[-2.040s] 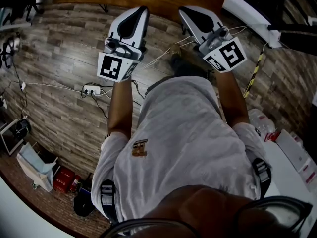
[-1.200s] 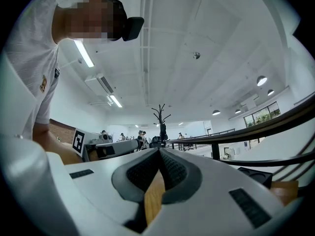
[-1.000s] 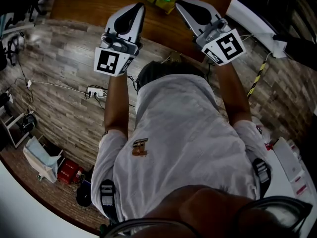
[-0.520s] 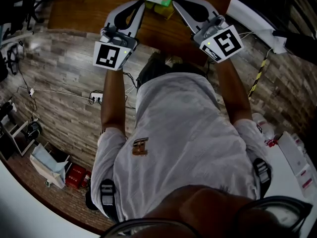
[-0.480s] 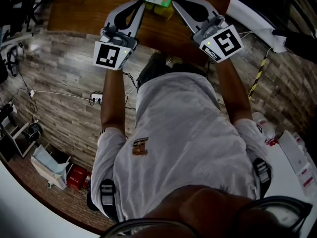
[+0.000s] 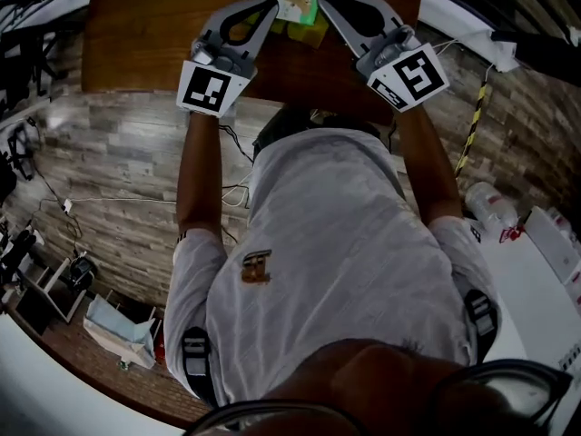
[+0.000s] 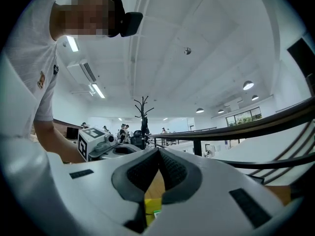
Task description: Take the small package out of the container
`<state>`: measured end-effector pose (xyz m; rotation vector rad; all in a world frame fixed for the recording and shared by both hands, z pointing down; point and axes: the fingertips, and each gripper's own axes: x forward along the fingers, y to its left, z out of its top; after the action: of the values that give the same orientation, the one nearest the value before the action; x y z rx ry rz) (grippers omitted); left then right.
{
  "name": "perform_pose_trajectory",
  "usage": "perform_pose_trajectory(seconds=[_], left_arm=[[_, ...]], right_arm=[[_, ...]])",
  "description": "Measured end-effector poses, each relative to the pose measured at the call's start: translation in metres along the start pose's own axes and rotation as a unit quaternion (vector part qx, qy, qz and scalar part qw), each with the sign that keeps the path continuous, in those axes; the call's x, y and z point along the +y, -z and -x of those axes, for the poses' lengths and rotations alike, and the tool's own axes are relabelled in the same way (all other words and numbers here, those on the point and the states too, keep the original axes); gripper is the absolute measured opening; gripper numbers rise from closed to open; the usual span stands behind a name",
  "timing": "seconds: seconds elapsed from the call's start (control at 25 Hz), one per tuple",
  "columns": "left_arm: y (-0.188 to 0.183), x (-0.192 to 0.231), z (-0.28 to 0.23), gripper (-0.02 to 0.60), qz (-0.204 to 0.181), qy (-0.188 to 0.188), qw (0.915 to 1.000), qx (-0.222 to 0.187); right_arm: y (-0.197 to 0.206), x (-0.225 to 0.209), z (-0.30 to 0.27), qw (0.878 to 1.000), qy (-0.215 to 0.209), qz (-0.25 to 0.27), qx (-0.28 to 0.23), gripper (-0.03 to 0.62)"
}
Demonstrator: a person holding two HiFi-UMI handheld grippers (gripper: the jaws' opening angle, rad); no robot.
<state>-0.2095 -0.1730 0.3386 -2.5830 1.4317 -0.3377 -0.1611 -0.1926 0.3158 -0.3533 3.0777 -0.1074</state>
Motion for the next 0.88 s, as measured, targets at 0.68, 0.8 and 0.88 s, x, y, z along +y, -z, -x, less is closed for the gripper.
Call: perform_pose_trajectory(seconds=[0.68, 0.8, 0.88], left_arm=[[0.080, 0.032, -0.020, 0.026, -0.046, 0.177, 0.9809, 0.067], [0.092, 0.028, -0.023, 0.076, -0.057, 0.205, 0.9736, 0.084], [0.100, 0.026, -0.025, 0.105, -0.065, 0.221, 0.9683, 0.097]], right_arm=[[0.025, -0.015, -0.057, 0.994, 0.101, 0.006, 0.035, 0.031], [0.028, -0.018, -0.057, 0.993, 0.112, 0.006, 0.040, 0.031], [0.030, -0.020, -0.057, 0.992, 0.117, 0.004, 0.044, 0.031]])
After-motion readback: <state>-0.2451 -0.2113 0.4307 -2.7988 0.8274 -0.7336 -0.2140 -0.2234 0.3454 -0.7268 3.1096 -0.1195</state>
